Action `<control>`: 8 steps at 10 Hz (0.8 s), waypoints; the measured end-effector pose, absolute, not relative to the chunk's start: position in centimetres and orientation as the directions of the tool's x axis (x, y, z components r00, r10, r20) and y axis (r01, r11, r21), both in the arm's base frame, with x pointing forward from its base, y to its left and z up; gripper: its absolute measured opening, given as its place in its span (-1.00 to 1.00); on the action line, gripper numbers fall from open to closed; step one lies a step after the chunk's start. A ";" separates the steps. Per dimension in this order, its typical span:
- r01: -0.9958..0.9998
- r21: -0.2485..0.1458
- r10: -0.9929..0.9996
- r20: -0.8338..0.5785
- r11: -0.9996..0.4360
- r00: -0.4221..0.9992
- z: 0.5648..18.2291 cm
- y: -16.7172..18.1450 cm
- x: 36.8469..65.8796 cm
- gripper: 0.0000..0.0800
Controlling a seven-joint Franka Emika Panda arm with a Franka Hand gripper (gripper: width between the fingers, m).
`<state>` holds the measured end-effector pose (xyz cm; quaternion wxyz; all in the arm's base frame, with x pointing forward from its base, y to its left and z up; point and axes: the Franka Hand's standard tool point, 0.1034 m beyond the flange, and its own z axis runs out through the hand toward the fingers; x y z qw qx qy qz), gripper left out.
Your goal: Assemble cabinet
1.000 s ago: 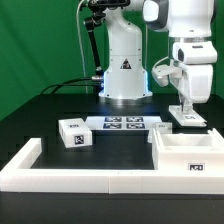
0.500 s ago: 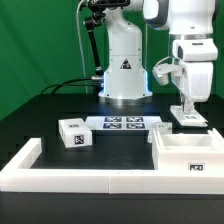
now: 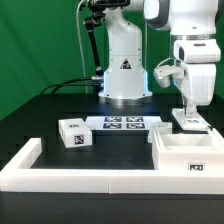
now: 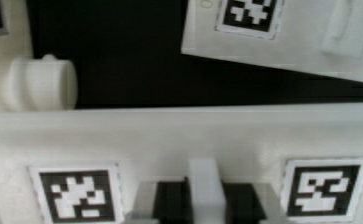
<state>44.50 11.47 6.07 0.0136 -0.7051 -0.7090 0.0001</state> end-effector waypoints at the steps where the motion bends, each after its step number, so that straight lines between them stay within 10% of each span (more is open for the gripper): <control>1: 1.000 -0.020 1.000 0.019 0.006 -0.005 6.0 11.5 44.5 -0.82; 8: 1.000 -0.013 1.000 0.021 -0.004 0.004 6.3 11.5 45.9 -0.82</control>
Offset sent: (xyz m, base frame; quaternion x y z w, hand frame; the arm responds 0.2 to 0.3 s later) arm 0.0145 -0.0005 -0.0006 -0.0026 0.0015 0.0017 1.0000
